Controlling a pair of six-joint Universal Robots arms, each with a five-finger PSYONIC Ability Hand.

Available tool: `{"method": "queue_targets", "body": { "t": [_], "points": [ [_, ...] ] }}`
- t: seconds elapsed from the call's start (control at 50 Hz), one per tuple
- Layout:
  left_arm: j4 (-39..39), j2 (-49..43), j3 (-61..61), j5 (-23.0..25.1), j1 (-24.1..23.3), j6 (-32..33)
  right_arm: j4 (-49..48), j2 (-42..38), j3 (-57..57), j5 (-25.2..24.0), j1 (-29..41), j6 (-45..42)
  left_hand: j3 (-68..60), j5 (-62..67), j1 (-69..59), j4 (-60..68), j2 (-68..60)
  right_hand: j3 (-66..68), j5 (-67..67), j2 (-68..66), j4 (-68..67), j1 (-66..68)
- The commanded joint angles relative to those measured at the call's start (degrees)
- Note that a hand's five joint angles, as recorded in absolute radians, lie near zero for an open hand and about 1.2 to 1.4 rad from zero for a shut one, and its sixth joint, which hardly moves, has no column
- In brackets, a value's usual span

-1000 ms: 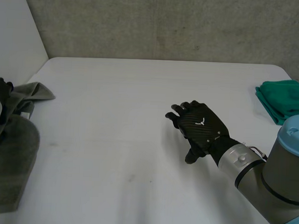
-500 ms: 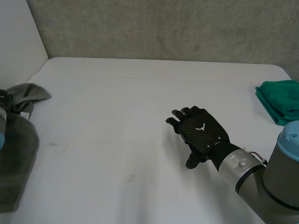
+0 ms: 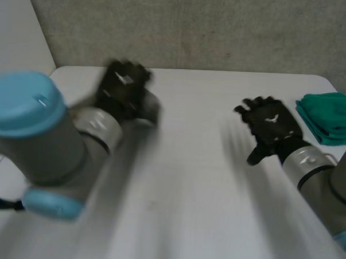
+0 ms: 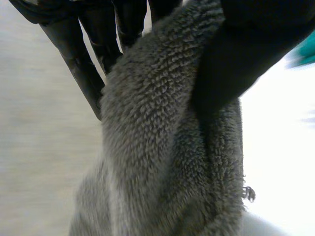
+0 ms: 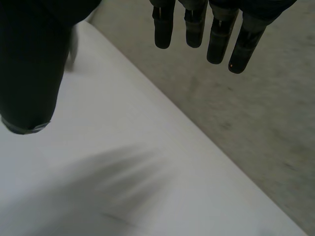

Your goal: Fold the laundry.

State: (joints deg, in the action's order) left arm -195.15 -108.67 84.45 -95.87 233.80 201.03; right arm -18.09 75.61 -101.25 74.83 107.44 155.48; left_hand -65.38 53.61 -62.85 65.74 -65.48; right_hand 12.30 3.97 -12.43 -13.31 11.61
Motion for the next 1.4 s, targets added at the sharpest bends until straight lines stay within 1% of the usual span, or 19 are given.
{"method": "queue_targets", "body": {
  "t": [0.02, 0.12, 0.18, 0.26, 0.32, 0.4, 0.42, 0.5, 0.58, 0.7, 0.86, 0.92, 0.94, 1.0, 1.02, 1.08, 1.14, 1.3, 1.4],
  "points": [
    [11.81, -6.02, 1.95, 5.52, -8.45, -3.54, 0.34, 0.16, 2.11, 1.81, -3.90, -0.18, 50.96, -49.19, 48.43, -51.32, 51.05, -2.30, -3.97, 2.43, 3.31, -1.61],
    [12.96, -6.12, 0.89, 4.03, -7.49, -4.07, 0.51, 0.16, 2.55, 1.20, -4.52, 0.08, 53.49, -51.72, 50.95, -53.84, 53.58, -2.30, -3.97, 2.43, 3.31, -1.61],
    [11.03, -3.67, 0.36, 1.23, -1.80, -4.15, 1.04, 0.16, 2.99, 0.76, -4.08, 0.00, 53.66, -51.89, 51.12, -54.01, 53.75, -2.30, -3.97, 2.43, 3.31, -1.61],
    [10.58, -1.02, 0.71, 0.51, 4.36, -3.54, 3.58, -0.02, 3.51, -1.35, -3.73, -0.62, 53.15, -51.38, 50.62, -53.51, 53.24, -2.30, -3.97, 2.43, 3.31, -1.61],
    [10.76, -1.37, 0.63, 0.69, 5.87, -3.37, 7.61, -0.20, 4.48, -4.85, -2.51, -0.79, 52.98, -51.22, 50.45, -53.34, 53.08, -2.30, -3.97, 2.43, 3.31, -1.61],
    [11.11, -3.82, 0.98, 1.39, 7.54, 1.46, 13.23, -1.86, 6.67, -10.56, -0.14, -2.37, 51.98, -50.21, 49.45, -52.33, 52.07, -2.30, -3.97, 2.43, 3.31, -1.61],
    [11.81, -4.70, 1.50, 1.31, 9.20, 4.78, 14.21, -2.48, 7.11, -11.19, 0.22, -2.81, 51.31, -49.54, 48.78, -51.66, 51.40, -2.30, -3.97, 2.43, 3.31, -1.61],
    [14.79, -4.71, 5.71, 1.22, 14.39, 11.82, 17.38, -6.25, 9.31, -12.43, 0.93, -6.06, 47.62, -45.85, 45.09, -47.98, 47.71, -2.30, -3.97, 2.43, 3.31, -1.61],
    [15.24, -4.27, 10.28, 1.04, 16.59, 12.90, 18.09, -9.42, 11.86, -11.99, 3.12, -11.33, 43.58, -41.81, 41.05, -43.94, 43.67, -2.30, -3.97, 2.43, 3.31, -1.61],
    [15.24, 0.73, 16.26, 1.13, 17.30, 10.53, 18.53, -17.14, 17.91, -10.32, 4.79, -17.57, 41.71, -39.94, 39.18, -42.07, 41.80, -2.30, -3.97, 2.43, 3.31, -1.61],
    [15.07, 2.85, 20.49, 1.30, 15.37, 7.45, 19.15, -23.91, 24.60, -10.05, 4.97, -18.64, 33.15, -31.38, 30.62, -33.51, 33.25, 6.18, 4.51, -6.06, -5.18, 6.87],
    [14.98, 2.50, 20.67, 1.30, 14.05, 6.40, 19.23, -25.50, 26.36, -10.14, 4.97, -18.55, 22.90, -21.13, 20.37, -23.26, 23.00, 9.54, 7.87, -9.41, -8.53, 10.23],
    [14.98, 2.41, 20.67, 1.30, 13.70, 6.22, 19.23, -26.29, 27.32, -10.14, 4.97, -18.46, 17.88, -16.11, 15.35, -18.23, 17.97, 15.89, 14.21, -15.76, -14.88, 16.57],
    [14.19, 2.32, 20.58, 1.30, 13.17, 5.16, 19.23, -27.09, 28.39, -10.23, 4.97, -18.20, -5.51, 7.27, -8.04, 5.15, -5.41, 27.68, 26.01, -27.55, -26.68, 28.37],
    [13.23, 2.58, 20.49, 1.22, 13.00, 4.73, 19.15, -27.61, 28.82, -10.58, 4.97, -18.11, -14.52, 16.29, -17.06, 14.17, -14.43, 38.88, 37.21, -38.75, -37.87, 39.57],
    [11.64, 3.11, 20.23, 1.13, 12.82, 4.46, 19.14, -28.84, 29.70, -10.67, 4.97, -17.94, -14.62, 16.39, -17.15, 14.26, -14.52, 57.08, 55.41, -56.95, -56.08, 57.77],
    [10.41, 5.39, 19.52, 0.87, 12.56, 4.37, 19.50, -29.64, 30.50, -10.67, 4.97, -17.76, -14.62, 16.39, -17.15, 14.26, -14.52, 67.66, 65.98, -67.53, -66.65, 68.34],
    [10.14, 12.42, 15.13, 0.69, 11.33, 3.32, 23.45, -27.80, 31.73, -10.84, 4.45, -14.51, -14.62, 16.39, -17.15, 14.26, -14.52, 67.70, 66.03, -67.57, -66.69, 68.39],
    [10.58, 16.29, 12.58, 0.95, 11.06, 0.07, 26.00, -21.23, 31.47, -10.93, 2.17, -11.08, -14.62, 16.39, -17.15, 14.26, -14.52, 67.70, 66.03, -67.57, -66.69, 68.39]
  ]
}}
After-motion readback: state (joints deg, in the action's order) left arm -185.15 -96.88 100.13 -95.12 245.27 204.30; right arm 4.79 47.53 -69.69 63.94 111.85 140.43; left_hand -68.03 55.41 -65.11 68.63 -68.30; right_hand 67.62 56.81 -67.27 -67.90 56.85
